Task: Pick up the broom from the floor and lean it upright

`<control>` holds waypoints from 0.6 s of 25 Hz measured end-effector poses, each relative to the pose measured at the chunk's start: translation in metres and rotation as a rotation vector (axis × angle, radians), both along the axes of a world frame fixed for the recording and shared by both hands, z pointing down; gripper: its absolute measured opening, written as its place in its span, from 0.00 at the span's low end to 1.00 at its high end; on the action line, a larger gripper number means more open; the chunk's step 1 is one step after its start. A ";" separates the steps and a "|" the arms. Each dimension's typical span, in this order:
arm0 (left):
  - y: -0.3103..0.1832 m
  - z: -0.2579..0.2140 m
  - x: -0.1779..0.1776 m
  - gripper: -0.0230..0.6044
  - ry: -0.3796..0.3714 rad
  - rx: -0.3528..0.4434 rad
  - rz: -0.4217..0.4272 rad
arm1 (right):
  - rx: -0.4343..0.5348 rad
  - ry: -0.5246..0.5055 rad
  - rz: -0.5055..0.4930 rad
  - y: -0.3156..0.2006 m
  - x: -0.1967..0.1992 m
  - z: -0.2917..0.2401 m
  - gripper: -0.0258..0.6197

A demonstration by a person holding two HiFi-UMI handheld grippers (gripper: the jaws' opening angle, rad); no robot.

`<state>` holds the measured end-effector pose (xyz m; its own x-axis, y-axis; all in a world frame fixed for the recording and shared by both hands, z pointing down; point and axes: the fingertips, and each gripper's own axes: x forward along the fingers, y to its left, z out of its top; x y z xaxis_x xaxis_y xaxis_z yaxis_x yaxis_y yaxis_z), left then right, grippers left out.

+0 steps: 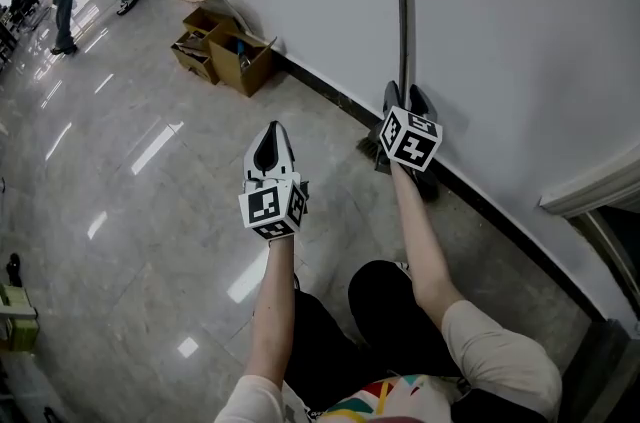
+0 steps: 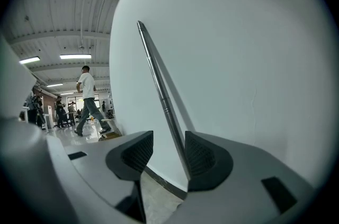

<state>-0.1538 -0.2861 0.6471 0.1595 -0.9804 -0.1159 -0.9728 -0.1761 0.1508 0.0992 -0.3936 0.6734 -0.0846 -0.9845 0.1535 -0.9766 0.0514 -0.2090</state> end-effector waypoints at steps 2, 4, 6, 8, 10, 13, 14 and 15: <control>0.000 -0.002 0.000 0.11 0.010 0.004 0.001 | 0.019 -0.006 -0.049 0.004 -0.009 -0.005 0.30; 0.002 -0.004 0.001 0.11 0.015 0.008 0.003 | 0.033 -0.023 -0.116 0.010 -0.024 -0.009 0.30; 0.002 -0.004 0.003 0.11 0.015 0.007 0.005 | 0.033 -0.015 -0.178 0.016 -0.043 -0.011 0.30; 0.000 -0.003 0.006 0.11 0.016 0.006 0.009 | 0.029 0.014 -0.228 0.020 -0.061 -0.010 0.30; -0.001 -0.004 0.010 0.11 0.017 0.009 0.016 | 0.026 0.036 -0.279 0.025 -0.078 -0.007 0.30; -0.001 -0.005 0.015 0.11 0.014 0.018 0.027 | 0.023 0.093 -0.332 0.034 -0.102 -0.003 0.23; -0.002 -0.005 0.017 0.11 0.010 0.020 0.028 | 0.027 0.124 -0.350 0.037 -0.111 -0.003 0.13; -0.001 -0.005 0.018 0.11 0.007 0.021 0.028 | 0.032 0.154 -0.375 0.041 -0.122 -0.003 0.07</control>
<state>-0.1363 -0.2875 0.6419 0.1864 -0.9728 -0.1376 -0.9663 -0.2068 0.1532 -0.0225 -0.3527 0.6705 -0.4172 -0.8942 0.1623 -0.9086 0.4141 -0.0545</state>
